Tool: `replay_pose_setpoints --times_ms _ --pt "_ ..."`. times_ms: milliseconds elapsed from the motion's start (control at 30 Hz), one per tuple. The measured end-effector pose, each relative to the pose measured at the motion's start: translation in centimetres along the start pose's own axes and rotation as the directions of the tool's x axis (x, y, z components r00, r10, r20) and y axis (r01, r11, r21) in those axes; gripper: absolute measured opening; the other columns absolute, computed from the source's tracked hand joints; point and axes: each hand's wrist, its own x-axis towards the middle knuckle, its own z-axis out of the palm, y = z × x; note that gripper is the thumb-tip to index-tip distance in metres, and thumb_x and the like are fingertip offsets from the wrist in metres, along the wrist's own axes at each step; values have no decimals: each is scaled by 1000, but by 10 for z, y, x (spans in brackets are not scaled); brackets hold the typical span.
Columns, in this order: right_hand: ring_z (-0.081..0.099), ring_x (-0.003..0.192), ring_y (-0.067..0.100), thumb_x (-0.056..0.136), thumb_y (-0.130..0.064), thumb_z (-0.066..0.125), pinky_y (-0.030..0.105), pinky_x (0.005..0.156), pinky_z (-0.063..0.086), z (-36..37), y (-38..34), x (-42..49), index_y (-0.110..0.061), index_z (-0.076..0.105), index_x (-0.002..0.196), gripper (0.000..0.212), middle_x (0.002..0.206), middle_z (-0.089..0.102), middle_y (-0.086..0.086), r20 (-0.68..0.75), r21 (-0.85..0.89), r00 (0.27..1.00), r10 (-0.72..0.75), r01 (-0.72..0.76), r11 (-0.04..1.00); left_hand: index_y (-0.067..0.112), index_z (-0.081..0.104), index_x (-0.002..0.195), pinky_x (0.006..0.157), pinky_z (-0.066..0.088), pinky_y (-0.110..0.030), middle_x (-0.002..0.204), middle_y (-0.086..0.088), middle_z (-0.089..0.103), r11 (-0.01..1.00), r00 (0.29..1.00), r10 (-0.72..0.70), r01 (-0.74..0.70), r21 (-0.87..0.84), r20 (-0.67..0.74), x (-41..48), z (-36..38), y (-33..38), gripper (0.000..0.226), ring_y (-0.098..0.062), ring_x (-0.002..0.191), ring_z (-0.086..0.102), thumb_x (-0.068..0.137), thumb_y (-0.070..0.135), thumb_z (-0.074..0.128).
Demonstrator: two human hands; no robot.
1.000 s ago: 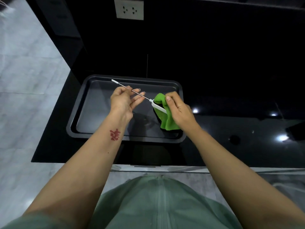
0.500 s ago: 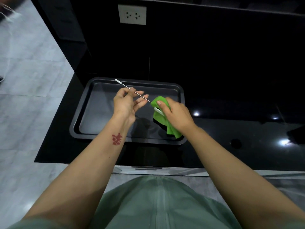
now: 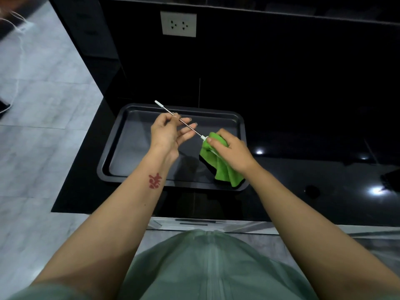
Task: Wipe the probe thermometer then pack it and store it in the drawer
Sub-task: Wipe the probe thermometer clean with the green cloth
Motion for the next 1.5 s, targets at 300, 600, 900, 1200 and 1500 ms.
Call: replay_pose_setpoints --times_ms 300,600,900,1200,1500 --pt "65 87 14 88 -45 60 36 85 50 -2 1 3 -31 65 87 14 84 67 -9 33 138 999 -26 21 990 10 50 84 63 61 -32 88 -12 66 1000 1000 -15 16 -26 20 4 -6 5 19 -27 73 74 102 7 44" --pt "65 78 9 89 -33 66 33 81 52 -7 1 5 -23 67 91 11 81 68 -8 84 224 996 3 -22 974 5 53 88 61 61 -34 86 -12 64 998 1000 -14 14 -54 2 14 -10 18 15 -25 71 72 100 1 44" --pt "58 66 7 87 -39 65 30 69 47 -3 -3 9 -26 65 87 13 71 62 -9 71 164 997 -24 12 986 8 53 87 67 62 -30 79 -8 62 1000 1000 -10 10 7 7 8 -7 10 13 -24 73 70 97 0 51" --pt "64 100 14 89 -45 58 34 96 46 -8 -6 5 -23 66 92 23 96 66 -8 152 276 988 31 -72 958 7 55 92 59 59 -27 79 -8 63 995 996 73 -69 78 -56 16 -9 18 14 -19 65 71 97 -2 46" --pt "70 90 9 93 -39 59 23 87 52 -9 -10 3 -20 71 101 24 94 74 -5 233 407 971 62 -155 900 8 54 90 62 59 -28 81 -9 62 995 994 77 -81 53 78 12 -8 17 18 -21 71 71 99 -2 42"
